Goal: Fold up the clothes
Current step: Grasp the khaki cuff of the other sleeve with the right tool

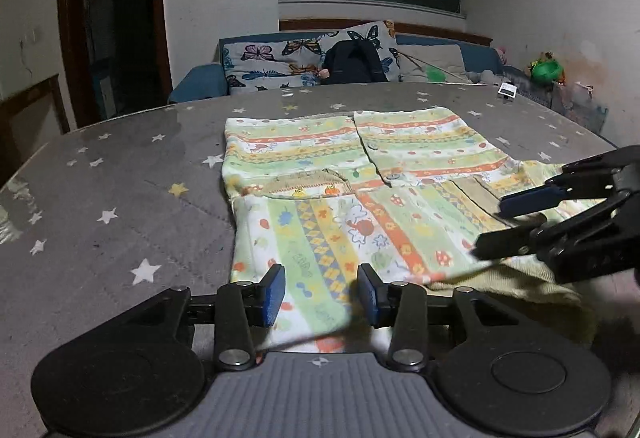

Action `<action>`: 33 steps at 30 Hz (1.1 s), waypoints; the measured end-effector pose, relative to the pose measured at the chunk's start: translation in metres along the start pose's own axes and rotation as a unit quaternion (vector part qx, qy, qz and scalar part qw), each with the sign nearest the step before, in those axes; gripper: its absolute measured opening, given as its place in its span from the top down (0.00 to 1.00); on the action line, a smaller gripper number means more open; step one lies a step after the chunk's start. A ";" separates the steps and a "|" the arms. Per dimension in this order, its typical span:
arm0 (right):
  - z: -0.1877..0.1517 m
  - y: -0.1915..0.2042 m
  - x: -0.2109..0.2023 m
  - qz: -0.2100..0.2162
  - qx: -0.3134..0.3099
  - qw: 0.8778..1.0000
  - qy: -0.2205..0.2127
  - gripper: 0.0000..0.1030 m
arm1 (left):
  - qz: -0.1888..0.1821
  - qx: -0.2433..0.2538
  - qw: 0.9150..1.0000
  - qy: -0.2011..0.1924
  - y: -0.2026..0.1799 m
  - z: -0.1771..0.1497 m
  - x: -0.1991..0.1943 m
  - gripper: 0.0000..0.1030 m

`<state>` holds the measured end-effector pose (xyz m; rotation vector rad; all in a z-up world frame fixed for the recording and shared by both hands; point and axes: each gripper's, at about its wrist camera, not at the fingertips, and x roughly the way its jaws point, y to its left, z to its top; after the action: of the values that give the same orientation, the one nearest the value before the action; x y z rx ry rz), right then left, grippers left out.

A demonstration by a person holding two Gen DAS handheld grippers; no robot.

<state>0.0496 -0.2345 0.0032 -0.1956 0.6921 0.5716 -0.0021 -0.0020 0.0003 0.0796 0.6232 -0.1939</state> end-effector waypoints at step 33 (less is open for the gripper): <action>-0.109 -0.218 -0.112 -0.270 0.275 0.923 -0.023 0.51 | -0.012 0.019 1.000 -0.001 -0.031 0.015 -0.009 0.34</action>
<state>0.0414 -0.5021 -0.0093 0.1542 0.6915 -0.1570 -0.0064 -0.0328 0.0174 0.1085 0.6192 -0.2297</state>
